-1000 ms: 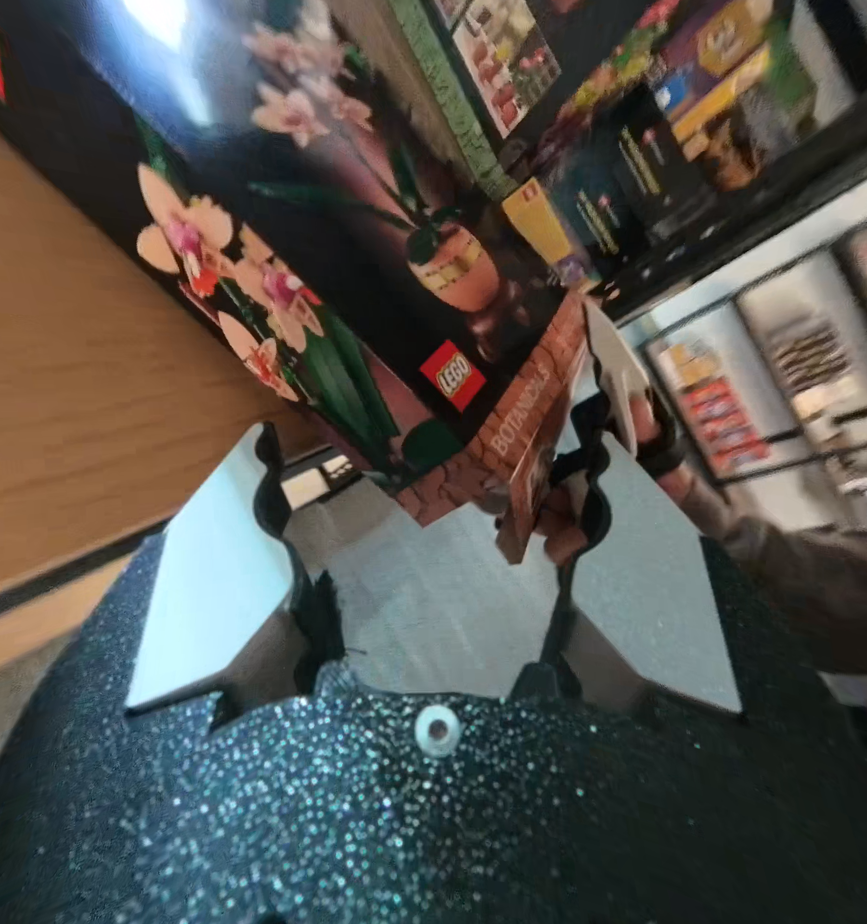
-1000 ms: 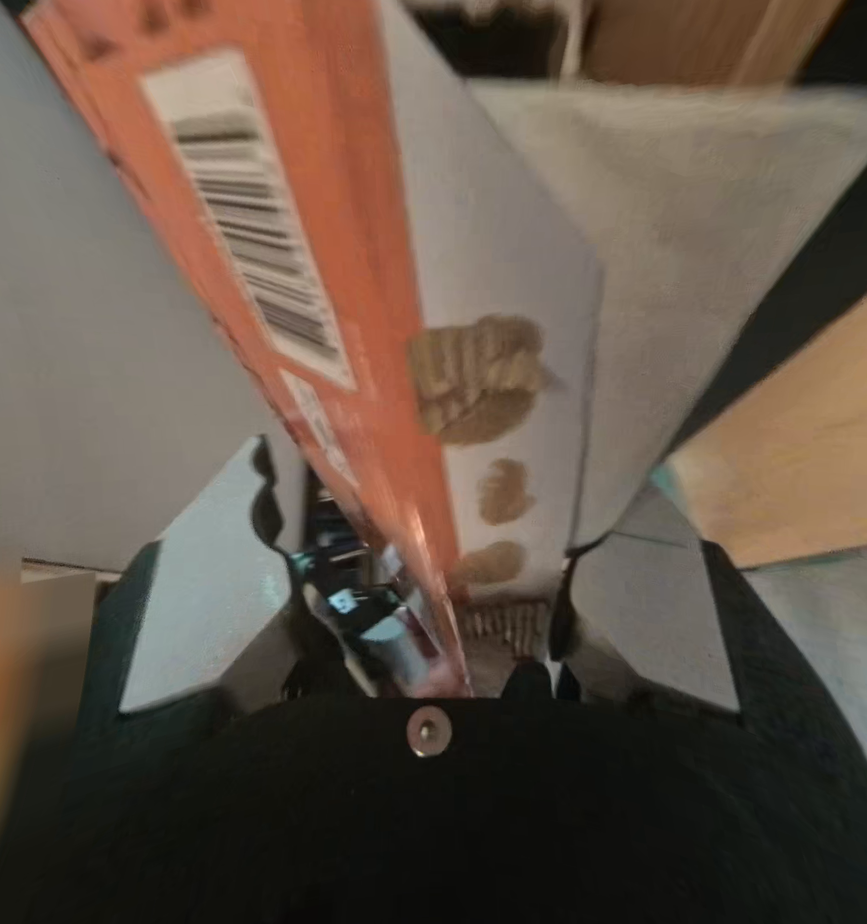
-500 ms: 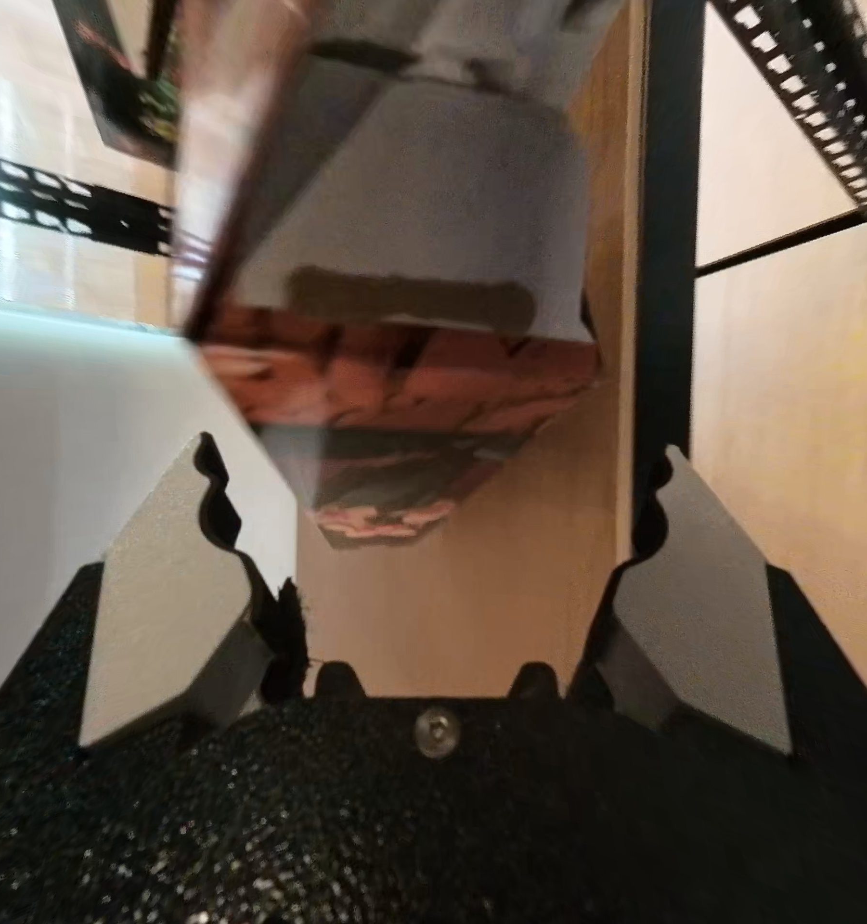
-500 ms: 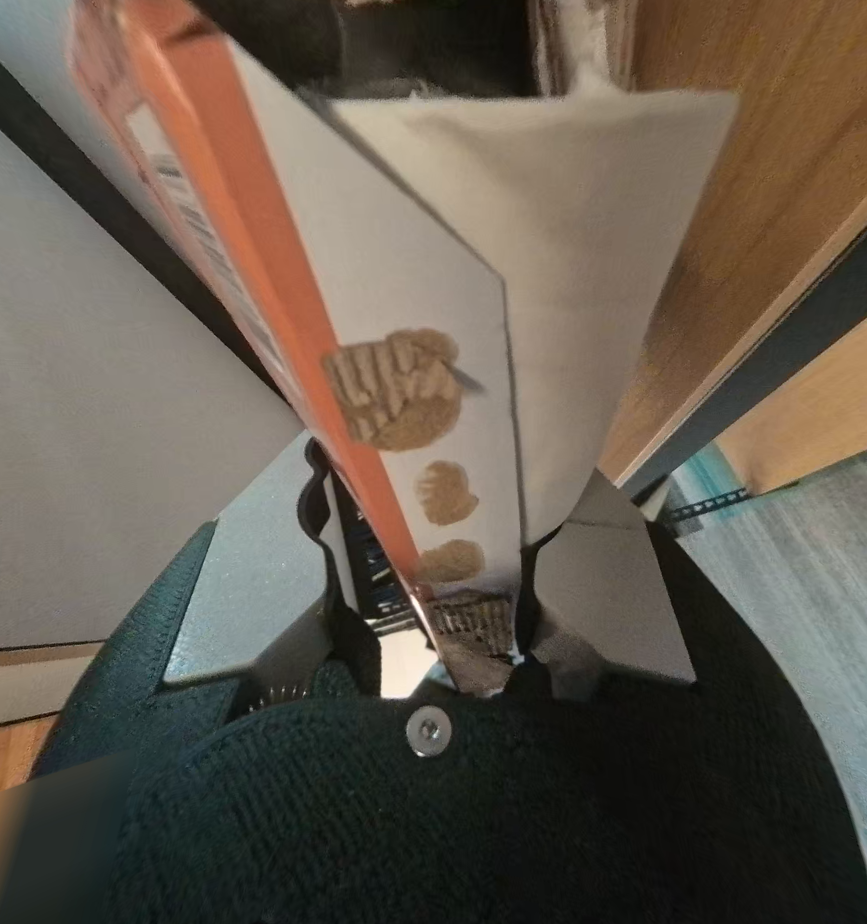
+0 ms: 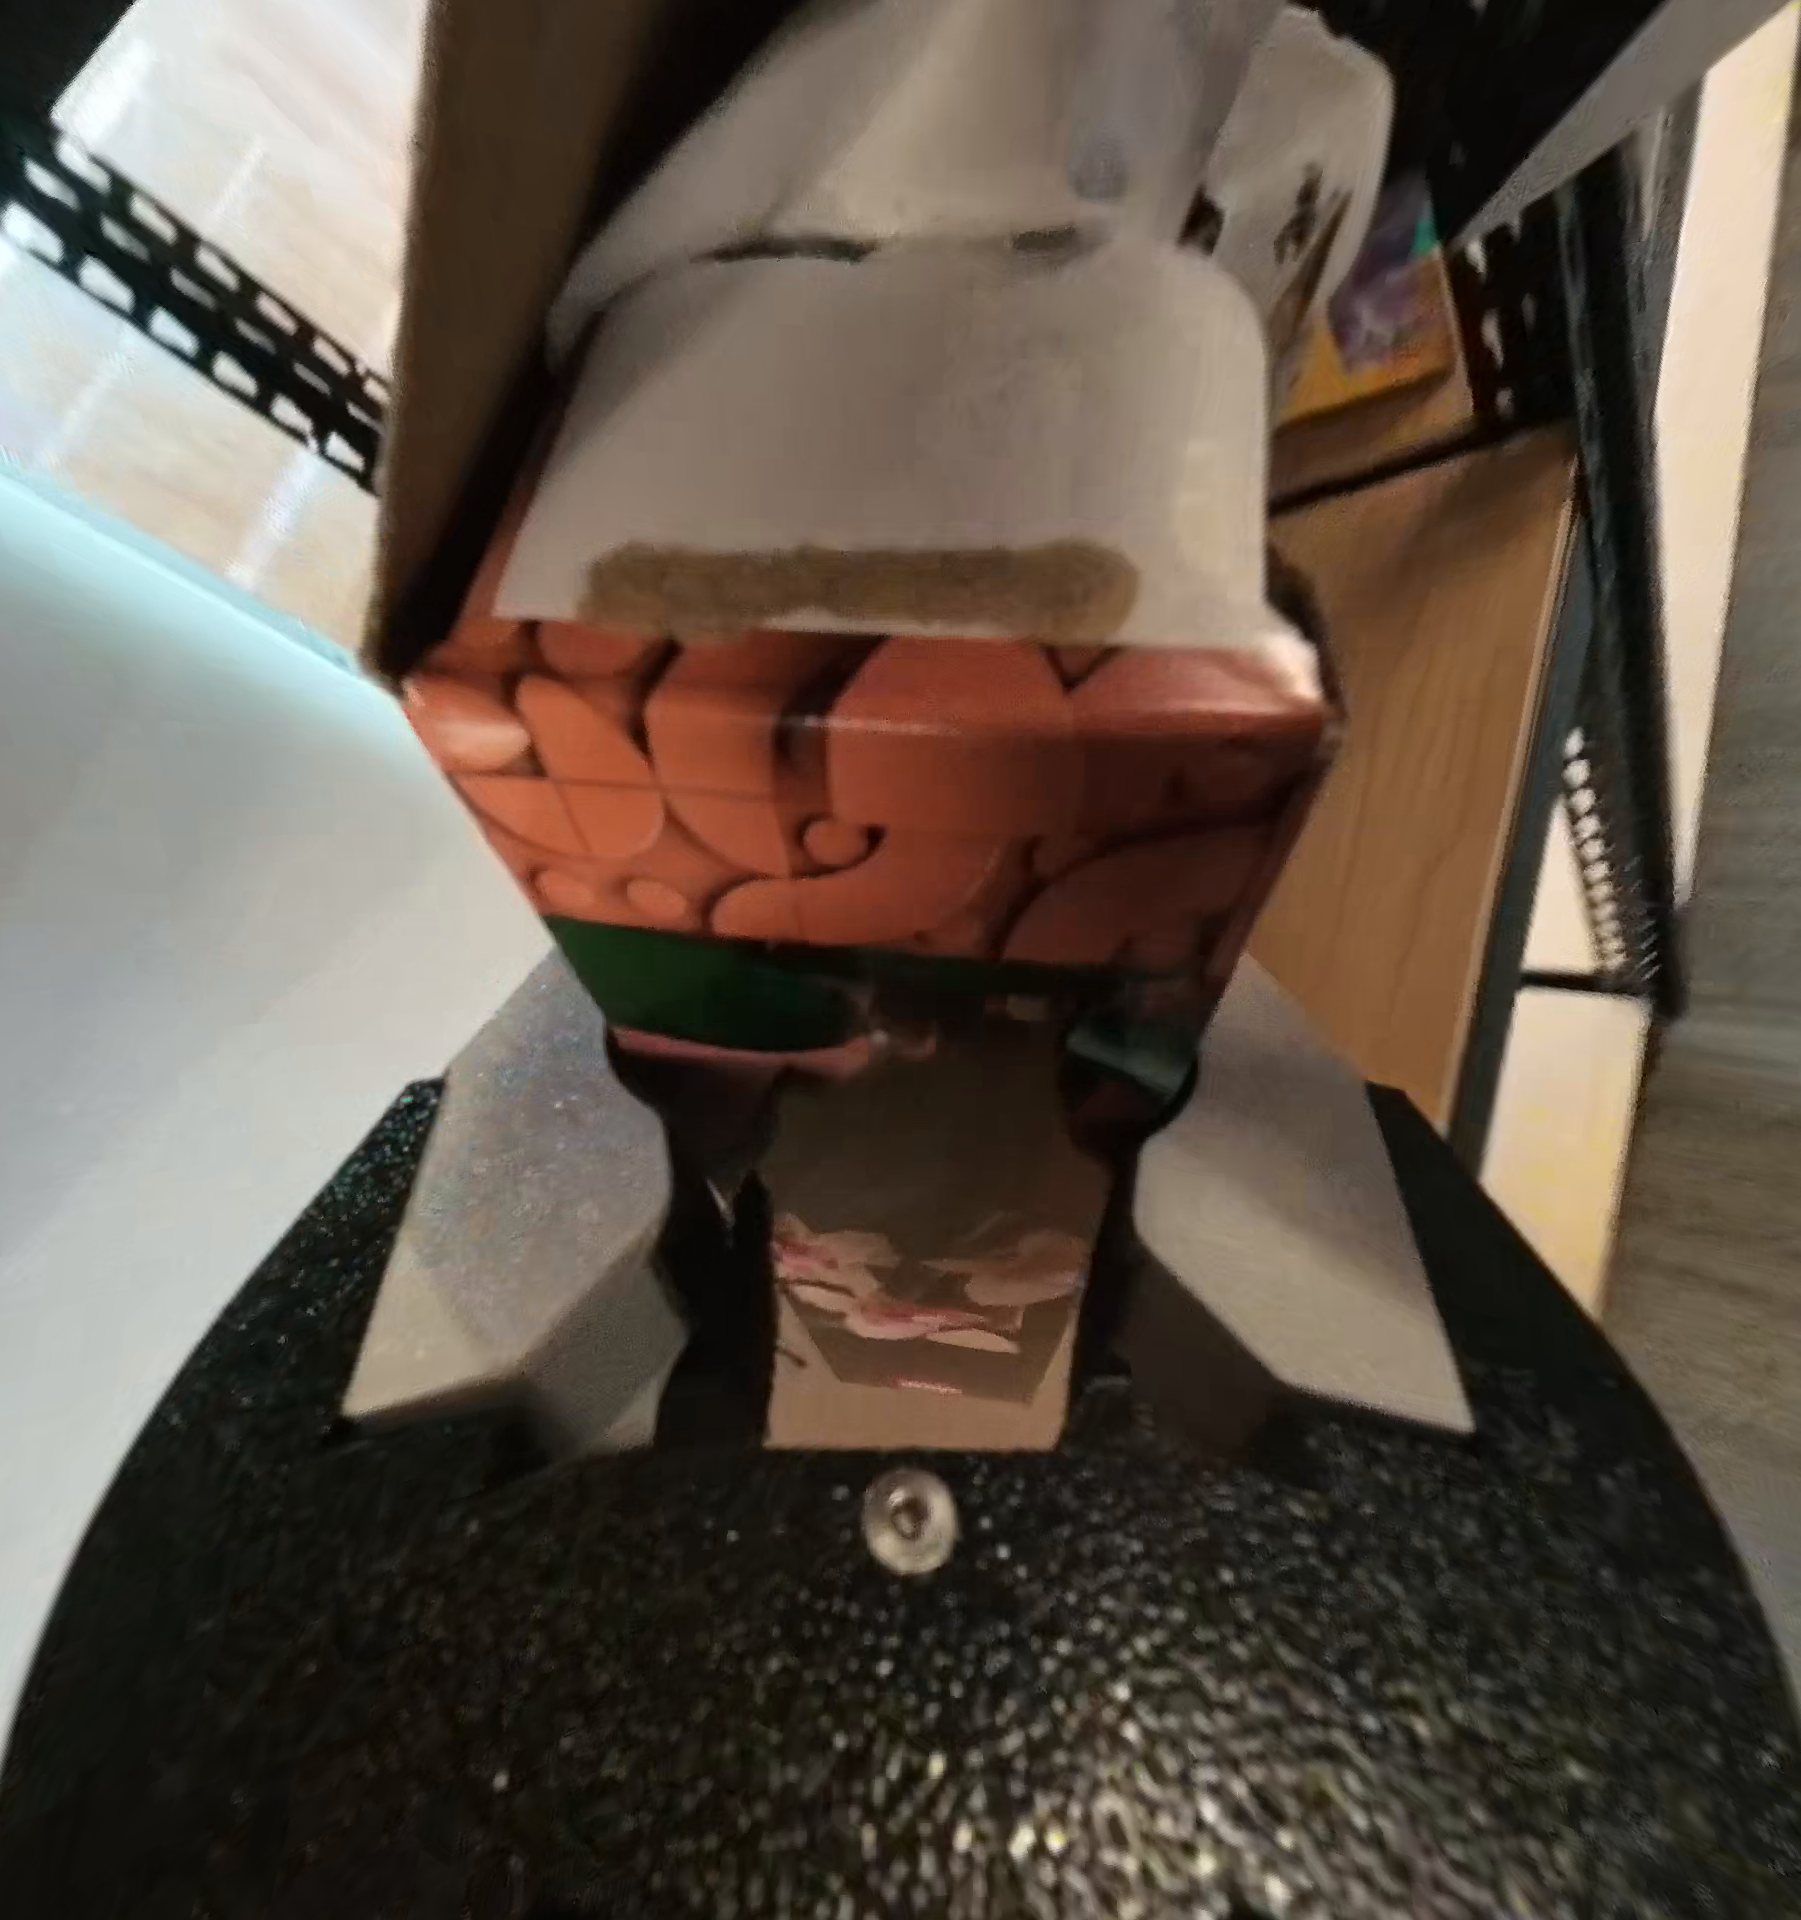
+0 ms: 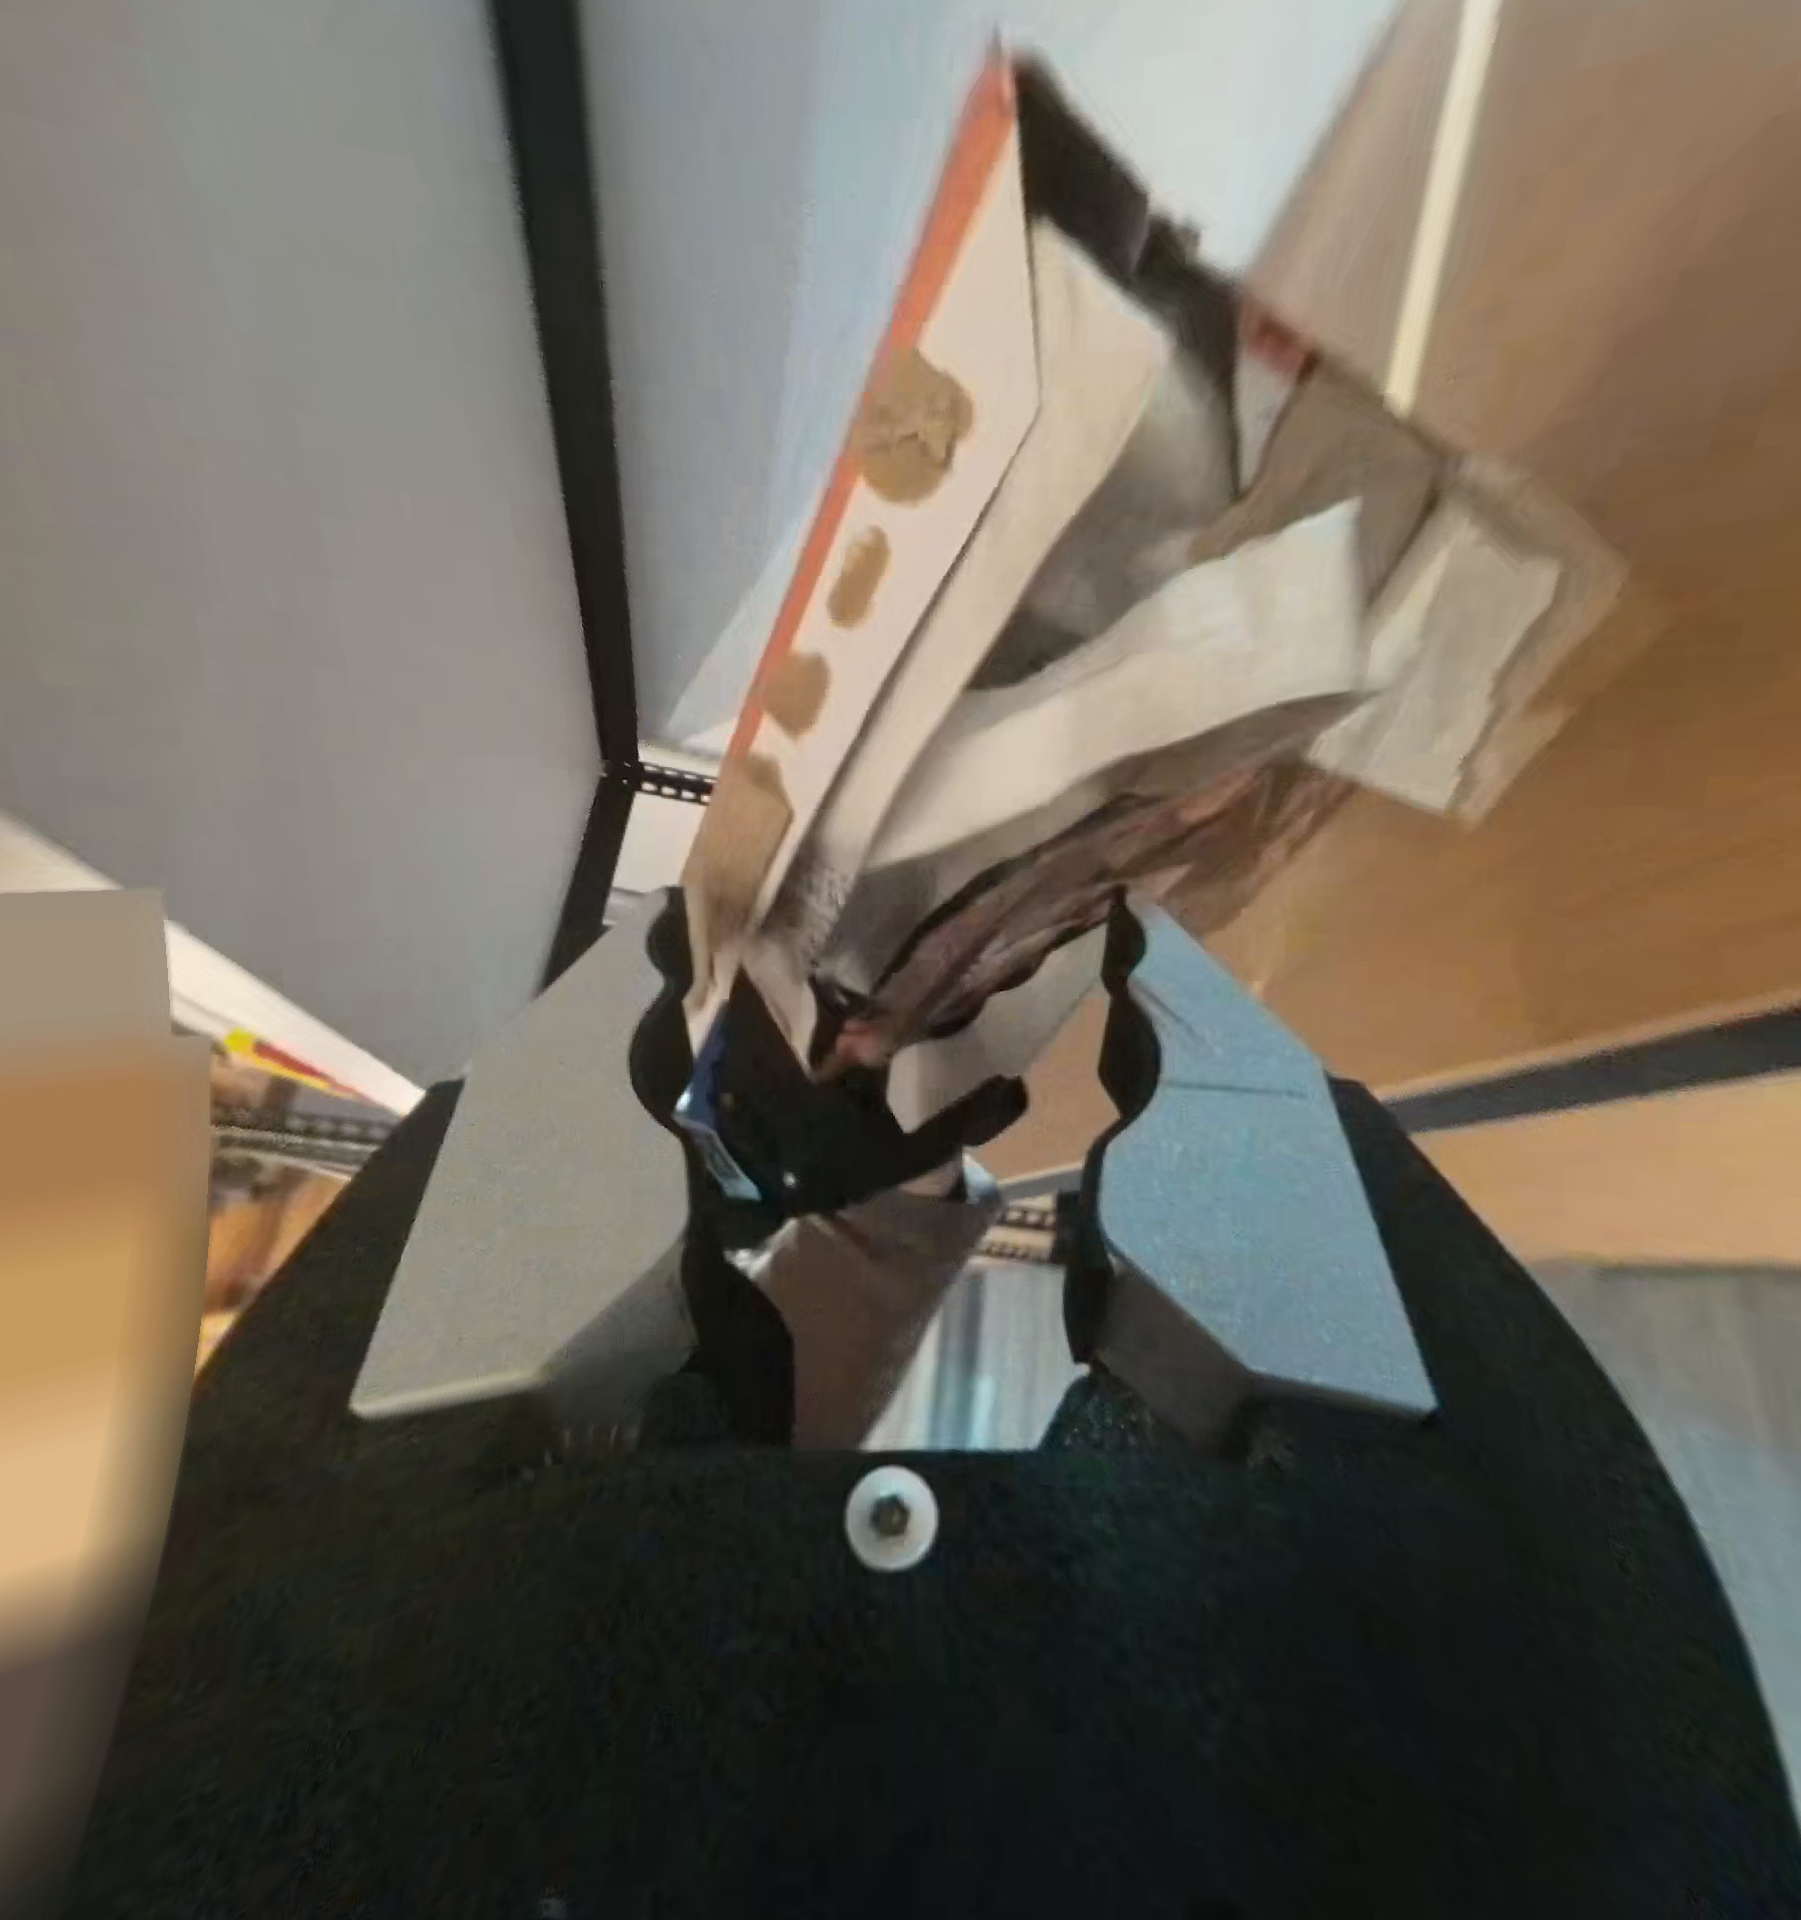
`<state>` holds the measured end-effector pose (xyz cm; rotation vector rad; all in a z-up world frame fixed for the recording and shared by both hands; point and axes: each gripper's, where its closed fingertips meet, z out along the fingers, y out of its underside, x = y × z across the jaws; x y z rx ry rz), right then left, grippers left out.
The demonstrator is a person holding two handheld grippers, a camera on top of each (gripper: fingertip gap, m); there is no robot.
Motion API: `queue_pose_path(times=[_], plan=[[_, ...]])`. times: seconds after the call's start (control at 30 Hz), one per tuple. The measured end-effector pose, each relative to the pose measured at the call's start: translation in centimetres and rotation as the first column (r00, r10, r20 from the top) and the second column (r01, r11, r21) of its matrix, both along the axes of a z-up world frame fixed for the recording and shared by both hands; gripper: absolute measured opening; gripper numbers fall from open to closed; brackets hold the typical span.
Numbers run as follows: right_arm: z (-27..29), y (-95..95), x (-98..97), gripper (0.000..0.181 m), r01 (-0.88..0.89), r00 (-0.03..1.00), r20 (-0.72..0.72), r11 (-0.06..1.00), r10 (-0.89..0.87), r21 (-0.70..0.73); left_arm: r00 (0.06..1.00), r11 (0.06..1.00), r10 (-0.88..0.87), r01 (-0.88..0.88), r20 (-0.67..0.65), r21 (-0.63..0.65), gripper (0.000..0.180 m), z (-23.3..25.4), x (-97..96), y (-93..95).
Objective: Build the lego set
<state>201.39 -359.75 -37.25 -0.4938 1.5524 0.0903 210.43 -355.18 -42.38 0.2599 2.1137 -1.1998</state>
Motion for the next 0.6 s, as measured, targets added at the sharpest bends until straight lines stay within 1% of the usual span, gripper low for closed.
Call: queue_pose_path(times=[0.07,0.13,0.17,0.2,0.23,0.3,0.33,0.4,0.43,0.47,0.53,0.6], plan=[[1.2,-1.4,-1.6,0.078,0.035,0.997,0.078,0.996,-0.029,-0.078,0.993,0.997,-0.005,-0.004,-0.118,-0.078,0.086,1.1,-0.1,0.6],[1.6,-2.9,-2.5,0.088,0.063,0.990,0.134,0.984,-0.041,-0.164,0.969,0.987,-0.052,0.014,-0.241,-0.158,0.085,2.2,-0.3,1.4],[1.6,-3.5,-2.5,0.094,0.066,0.986,0.163,0.967,-0.026,-0.245,0.951,0.983,-0.081,0.026,-0.298,-0.184,0.085,2.5,-0.2,1.9],[1.1,-3.9,-2.2,0.102,0.060,0.984,0.177,0.932,0.005,-0.357,0.928,0.979,-0.110,0.040,-0.355,-0.200,0.085,2.7,0.0,2.5],[0.6,-4.1,-1.6,0.115,0.044,0.982,0.182,0.885,0.046,-0.464,0.901,0.975,-0.143,0.056,-0.410,-0.216,0.086,2.7,0.2,3.2],[0.1,-3.3,0.6,0.137,-0.018,0.965,0.198,0.795,0.173,-0.606,0.841,0.969,-0.192,0.080,-0.506,-0.235,0.086,2.4,0.8,4.7],[-0.2,-2.6,2.0,0.145,-0.057,0.948,0.196,0.739,0.251,-0.671,0.811,0.967,-0.211,0.091,-0.546,-0.239,0.086,2.1,1.1,5.5],[-1.3,-1.1,4.9,0.156,-0.127,0.896,0.159,0.584,0.414,-0.802,0.777,0.965,-0.239,0.125,-0.582,-0.229,0.088,1.4,1.5,6.9],[-2.0,-0.3,6.3,0.158,-0.160,0.862,0.133,0.511,0.489,-0.845,0.769,0.967,-0.243,0.142,-0.591,-0.213,0.088,0.9,1.7,7.6],[-2.7,0.6,7.5,0.158,-0.202,0.818,0.111,0.463,0.564,-0.863,0.760,0.968,-0.244,0.154,-0.602,-0.197,0.089,0.5,1.8,8.1],[-4.2,2.6,9.2,0.160,-0.308,0.725,0.088,0.436,0.683,-0.845,0.744,0.970,-0.240,0.163,-0.624,-0.179,0.087,-0.1,2.1,8.8],[-5.3,4.1,10.7,0.158,-0.378,0.659,0.097,0.440,0.746,-0.815,0.725,0.973,-0.230,0.167,-0.649,-0.158,0.089,-0.6,2.5,9.4]])
